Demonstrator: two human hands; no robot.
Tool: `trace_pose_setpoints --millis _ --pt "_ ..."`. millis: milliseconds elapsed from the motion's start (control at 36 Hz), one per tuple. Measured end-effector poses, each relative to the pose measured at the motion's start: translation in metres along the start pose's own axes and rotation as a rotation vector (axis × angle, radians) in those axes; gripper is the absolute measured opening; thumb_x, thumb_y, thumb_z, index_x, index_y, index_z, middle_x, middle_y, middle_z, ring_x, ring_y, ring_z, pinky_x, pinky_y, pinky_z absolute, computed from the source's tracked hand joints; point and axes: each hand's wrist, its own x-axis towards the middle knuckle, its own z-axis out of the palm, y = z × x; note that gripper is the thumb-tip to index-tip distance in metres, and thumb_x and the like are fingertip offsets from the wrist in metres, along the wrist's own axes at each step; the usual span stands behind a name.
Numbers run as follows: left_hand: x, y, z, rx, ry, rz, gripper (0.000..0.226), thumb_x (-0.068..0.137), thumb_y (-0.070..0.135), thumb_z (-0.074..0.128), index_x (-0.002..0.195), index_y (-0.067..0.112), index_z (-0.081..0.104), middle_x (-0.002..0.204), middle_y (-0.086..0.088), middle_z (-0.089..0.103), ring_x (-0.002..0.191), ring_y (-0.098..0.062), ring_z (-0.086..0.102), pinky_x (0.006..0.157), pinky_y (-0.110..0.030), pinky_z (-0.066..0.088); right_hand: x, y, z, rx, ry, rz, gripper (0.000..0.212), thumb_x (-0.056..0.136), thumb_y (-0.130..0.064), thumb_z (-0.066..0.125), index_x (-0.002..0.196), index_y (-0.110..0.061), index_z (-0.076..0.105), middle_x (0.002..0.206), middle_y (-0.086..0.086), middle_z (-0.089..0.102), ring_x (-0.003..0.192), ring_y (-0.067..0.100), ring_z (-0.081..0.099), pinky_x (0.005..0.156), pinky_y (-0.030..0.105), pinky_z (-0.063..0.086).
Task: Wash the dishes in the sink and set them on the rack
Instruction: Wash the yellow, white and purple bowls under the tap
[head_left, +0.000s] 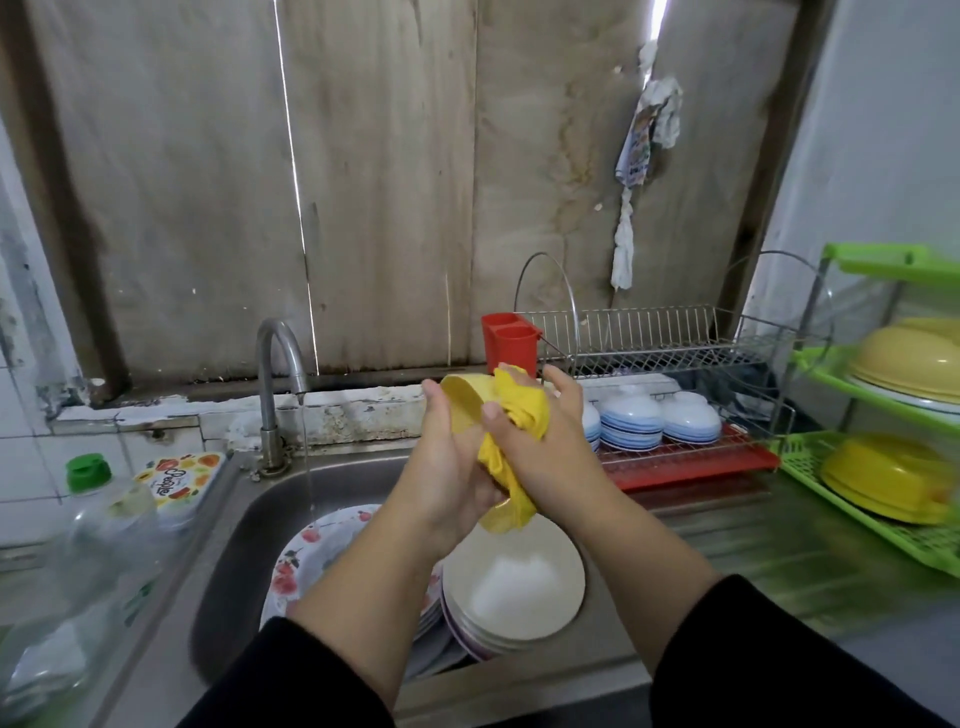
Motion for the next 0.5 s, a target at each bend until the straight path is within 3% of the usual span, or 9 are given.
trace_pose_setpoints --millis 83,139,194,278,389,444,500 --pt "0.003 0.004 0.0 -0.161 0.007 0.012 0.095 0.081 0.077 -0.002 0.112 0.013 0.061 0.107 -0.01 0.071 0.096 -0.021 0.068 0.087 -0.038 0.049 -0.005 0.001 -0.012 -0.282 -0.149 -0.218 0.061 0.071 -0.063 0.057 0.129 -0.049 0.043 0.138 -0.008 0.016 0.132 0.007 0.02 0.111 0.02 0.016" --pt "0.006 0.004 0.001 -0.272 0.007 0.021 0.096 0.082 0.078 0.003 0.111 0.007 0.061 0.103 -0.013 0.071 0.087 -0.024 0.07 0.074 -0.033 0.055 -0.005 0.001 -0.023 -0.466 -0.217 -0.352 0.063 0.069 -0.065 0.053 0.129 -0.048 0.046 0.138 -0.003 0.027 0.131 0.017 0.022 0.108 0.024 0.012" --pt "0.007 0.001 0.0 -0.34 0.018 0.021 0.088 0.085 0.075 0.012 0.111 0.006 0.062 0.094 -0.013 0.072 0.07 -0.024 0.07 0.05 -0.024 0.053 -0.002 0.006 -0.032 -0.595 -0.248 -0.484 0.067 0.071 -0.061 0.054 0.133 -0.035 0.052 0.141 0.008 0.039 0.133 0.036 0.027 0.109 0.04 0.017" --pt "0.009 -0.001 0.006 -0.305 0.032 0.008 0.068 0.09 0.064 0.029 0.117 0.01 0.061 0.095 -0.012 0.071 0.067 -0.025 0.068 0.05 -0.029 0.053 0.002 0.007 -0.046 -0.763 -0.299 -0.541 0.074 0.073 -0.052 0.064 0.141 -0.031 0.042 0.149 0.003 0.037 0.138 0.042 0.024 0.109 0.061 0.022" --pt "0.014 -0.006 0.018 -0.25 0.115 0.024 0.035 0.095 0.042 0.041 0.108 0.016 0.062 0.086 -0.009 0.071 0.049 -0.02 0.063 0.036 -0.019 0.04 0.003 -0.001 -0.062 -0.76 -0.455 -0.407 0.098 0.074 -0.037 0.078 0.149 -0.029 0.016 0.156 -0.015 0.01 0.145 0.011 -0.003 0.118 0.039 -0.004" --pt "0.017 -0.008 0.022 -0.203 0.162 0.03 0.029 0.096 0.038 0.042 0.104 0.018 0.061 0.078 -0.007 0.071 0.044 -0.02 0.059 0.039 -0.019 0.033 0.002 0.001 -0.066 -0.703 -0.429 -0.43 0.106 0.069 -0.034 0.083 0.145 -0.031 0.01 0.152 -0.019 0.001 0.141 0.004 -0.006 0.118 0.034 -0.005" --pt "0.019 -0.01 0.025 -0.2 0.208 0.046 0.027 0.098 0.035 0.04 0.101 0.016 0.059 0.073 -0.007 0.072 0.047 -0.022 0.061 0.047 -0.026 0.032 0.0 0.006 -0.07 -0.63 -0.385 -0.428 0.11 0.063 -0.038 0.086 0.14 -0.032 0.008 0.151 -0.015 -0.004 0.144 0.009 -0.003 0.119 0.036 0.0"
